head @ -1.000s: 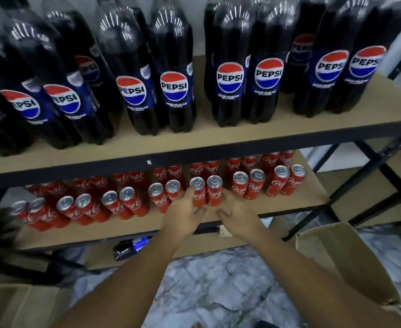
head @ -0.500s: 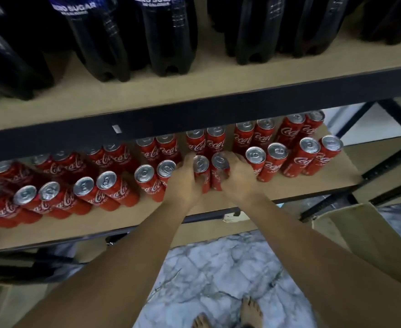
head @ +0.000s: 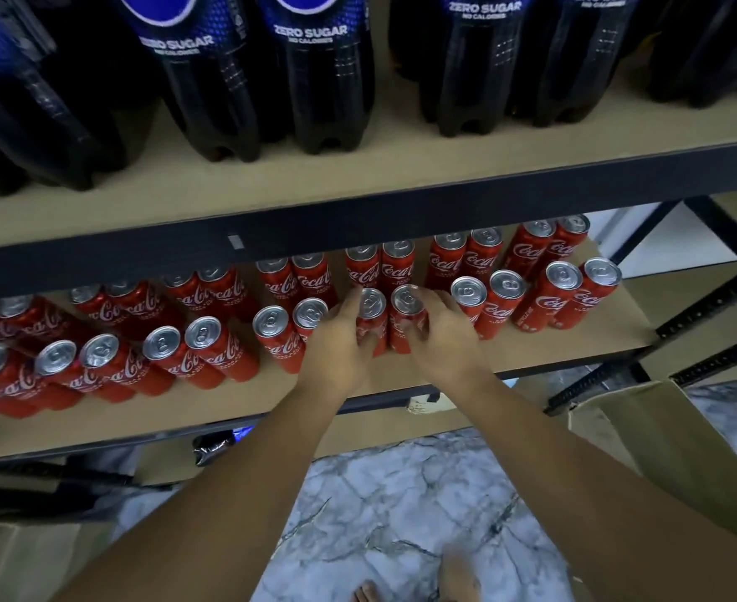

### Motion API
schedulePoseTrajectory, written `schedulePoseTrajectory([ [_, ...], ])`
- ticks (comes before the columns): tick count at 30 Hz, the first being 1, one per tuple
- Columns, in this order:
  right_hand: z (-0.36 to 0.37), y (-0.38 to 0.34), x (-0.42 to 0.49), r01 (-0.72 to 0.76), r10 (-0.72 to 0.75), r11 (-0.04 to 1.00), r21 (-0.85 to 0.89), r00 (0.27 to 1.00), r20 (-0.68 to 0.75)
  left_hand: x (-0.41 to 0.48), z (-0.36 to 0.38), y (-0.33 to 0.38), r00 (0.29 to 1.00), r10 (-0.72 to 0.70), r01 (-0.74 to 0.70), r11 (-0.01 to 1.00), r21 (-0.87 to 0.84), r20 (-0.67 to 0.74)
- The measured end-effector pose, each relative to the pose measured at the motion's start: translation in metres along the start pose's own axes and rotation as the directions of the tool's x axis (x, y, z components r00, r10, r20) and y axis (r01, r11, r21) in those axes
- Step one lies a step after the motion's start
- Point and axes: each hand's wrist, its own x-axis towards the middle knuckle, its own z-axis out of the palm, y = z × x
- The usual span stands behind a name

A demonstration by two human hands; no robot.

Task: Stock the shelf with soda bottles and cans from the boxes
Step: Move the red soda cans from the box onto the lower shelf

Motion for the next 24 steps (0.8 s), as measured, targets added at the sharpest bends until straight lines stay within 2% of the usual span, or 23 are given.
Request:
schedulePoseTrajectory([
  [4,-0.006,-0.011,-0.023,0.14,-0.144,0.986,-0.086,0.989,-0.04,-0.037,-0.026,0.004,0.997,0.02,-0.017,0.999,0.042,-0.076],
  [9,0.017,-0.05,-0.026,0.258,-0.254,0.961,-0.1,0.966,0.054,-0.064,-0.061,-0.021,0.978,-0.124,0.148,0.979,0.139,-0.17],
  [14,0.052,-0.087,-0.01,0.231,-0.209,0.97,-0.079,0.954,0.215,-0.044,-0.079,-0.051,0.945,-0.211,0.242,0.965,0.101,-0.251],
  [19,0.086,-0.096,0.012,0.153,-0.099,0.975,-0.162,0.949,0.3,-0.019,-0.08,-0.075,0.955,-0.289,0.297,0.945,0.138,-0.072],
  [24,0.096,-0.091,0.02,0.119,-0.048,0.967,-0.226,0.953,0.299,-0.008,-0.072,-0.091,0.962,-0.258,0.264,0.962,0.066,-0.094],
])
